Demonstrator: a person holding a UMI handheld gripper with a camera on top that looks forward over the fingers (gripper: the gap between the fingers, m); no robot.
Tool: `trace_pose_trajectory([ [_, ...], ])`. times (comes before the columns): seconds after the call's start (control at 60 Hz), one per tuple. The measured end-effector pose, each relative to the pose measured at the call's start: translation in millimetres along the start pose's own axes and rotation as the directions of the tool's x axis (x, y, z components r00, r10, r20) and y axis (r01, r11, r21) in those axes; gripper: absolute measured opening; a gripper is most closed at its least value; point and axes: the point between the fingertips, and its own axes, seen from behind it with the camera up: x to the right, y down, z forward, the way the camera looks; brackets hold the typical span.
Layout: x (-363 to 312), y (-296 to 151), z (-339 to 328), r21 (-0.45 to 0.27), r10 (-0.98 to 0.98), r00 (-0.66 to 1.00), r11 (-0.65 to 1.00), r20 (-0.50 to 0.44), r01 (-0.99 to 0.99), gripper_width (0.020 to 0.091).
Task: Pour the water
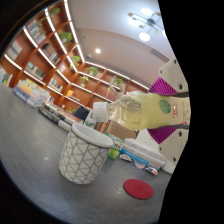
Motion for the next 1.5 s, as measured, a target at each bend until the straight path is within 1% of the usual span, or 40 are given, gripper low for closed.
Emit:
trace_pose_trajectory([
  [0.083, -7.0, 16.6, 0.5, -0.038, 0.246, 0.968, 0.969, 0.054, -0.244, 0.0359],
  [0.117, -10.9, 23.0, -0.7, -0.06, 0.359, 0.931, 0.933, 0.07, -0.355, 0.0359],
  [0.133, -11.0, 27.2, -1.2, -0.071, 0.419, 0.905, 0.908, 0.081, -0.414, 0.0376],
  [0.15, -11.2, 30.9, -1.3, -0.083, 0.477, 0.874, 0.878, 0.088, -0.471, 0.0375],
  [0.217, -17.8, 36.4, -2.8, -0.122, 0.684, 0.72, 0.729, 0.117, -0.673, 0.0376],
  [0.25, -19.9, 34.2, -5.0, -0.138, 0.766, 0.636, 0.643, 0.093, -0.753, 0.0377],
  [0.333, -25.1, 45.1, -3.5, -0.141, 0.912, 0.403, 0.411, 0.081, -0.901, 0.0377],
  [0.367, -29.8, 44.2, -4.7, -0.148, 0.955, 0.284, 0.294, 0.087, -0.944, 0.0375],
  [0.383, -32.4, 37.6, -5.1, -0.162, 0.971, 0.227, 0.236, 0.076, -0.958, 0.0376],
  [0.4, -37.3, 38.8, -3.5, -0.17, 0.983, 0.163, 0.176, 0.085, -0.97, 0.0377],
  [0.483, -59.3, 34.3, -2.7, -0.217, 0.986, -0.125, -0.099, 0.107, -0.971, 0.0374],
  [0.517, -69.4, 25.6, -1.6, -0.244, 0.971, -0.214, -0.183, 0.104, -0.952, 0.0375],
  [0.55, -79.1, 26.1, -2.4, -0.256, 0.953, -0.284, -0.249, 0.107, -0.934, 0.0376],
  [0.617, -93.7, 22.1, -0.8, -0.277, 0.915, -0.387, -0.345, 0.116, -0.897, 0.0375],
  [0.683, -104.0, 17.3, 1.3, -0.278, 0.898, -0.425, -0.382, 0.113, -0.881, 0.0375],
  [0.783, -102.2, 17.8, 2.5, -0.237, 0.89, -0.439, -0.403, 0.121, -0.884, 0.0375],
  [0.833, -113.3, 8.5, 0.8, -0.266, 0.886, -0.449, -0.408, 0.114, -0.873, 0.0386],
  [0.867, -110.3, 8.1, 1.8, -0.24, 0.883, -0.456, -0.422, 0.109, -0.874, 0.0377],
  [0.9, -110.5, 6.5, 0.2, -0.237, 0.885, -0.453, -0.419, 0.11, -0.876, 0.0377],
  [1.117, -112.4, 8.2, -0.1, -0.25, 0.888, -0.45, -0.415, 0.1, -0.875, 0.0377],
  [1.133, -112.2, 8.2, -0.1, -0.249, 0.888, -0.448, -0.414, 0.101, -0.876, 0.0401],
  [1.25, -112.2, 9.2, 0.0, -0.246, 0.884, -0.459, -0.427, 0.088, -0.87, 0.0483],
  [1.283, -116.4, 11.2, 0.3, -0.258, 0.885, -0.459, -0.425, 0.083, -0.867, 0.0509],
  [1.3, -120.5, 9.6, -0.6, -0.275, 0.884, -0.46, -0.424, 0.08, -0.863, 0.0533],
  [1.333, -130.6, 7.1, -3.6, -0.319, 0.884, -0.464, -0.422, 0.065, -0.849, 0.0611],
  [1.35, -134.6, 6.1, -5.6, -0.337, 0.883, -0.465, -0.421, 0.059, -0.842, 0.0658],
  [1.367, -136.9, 5.3, -7.6, -0.35, 0.883, -0.466, -0.421, 0.055, -0.837, 0.0736],
  [1.383, -137.3, 5.1, -9.8, -0.355, 0.882, -0.468, -0.422, 0.051, -0.834, 0.0747],
  [1.4, -136.3, 4.1, -13.2, -0.354, 0.882, -0.47, -0.426, 0.045, -0.833, 0.0784],
  [1.433, -135.2, 6.8, -17.6, -0.35, 0.88, -0.474, -0.432, 0.041, -0.831, 0.0807],
  [1.5, -130.9, 8.2, -32.6, -0.349, 0.875, -0.483, -0.444, 0.03, -0.825, 0.0796],
])
